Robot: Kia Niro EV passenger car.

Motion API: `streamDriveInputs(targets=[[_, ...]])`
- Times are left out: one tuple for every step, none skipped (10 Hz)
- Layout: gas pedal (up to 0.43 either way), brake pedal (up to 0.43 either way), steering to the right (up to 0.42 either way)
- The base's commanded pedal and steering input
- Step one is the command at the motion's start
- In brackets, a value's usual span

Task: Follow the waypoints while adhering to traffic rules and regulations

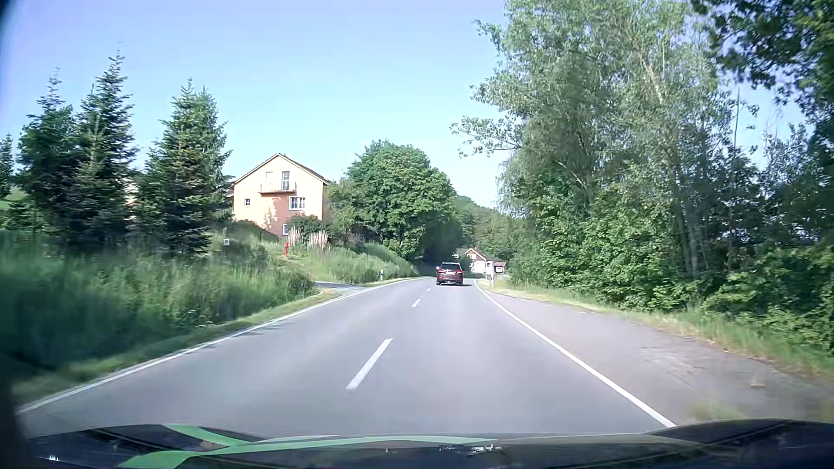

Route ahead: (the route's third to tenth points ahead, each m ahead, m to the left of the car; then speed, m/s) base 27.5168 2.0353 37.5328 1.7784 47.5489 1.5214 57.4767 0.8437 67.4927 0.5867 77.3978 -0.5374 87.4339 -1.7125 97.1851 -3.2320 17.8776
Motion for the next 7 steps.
streamDriveInputs(targets=[[0.130, 0.000, 0.001], [0.130, 0.000, 0.001], [0.130, 0.000, 0.001], [0.110, 0.000, 0.001], [0.110, 0.000, 0.002], [0.110, 0.000, 0.003], [0.110, 0.000, 0.003]])
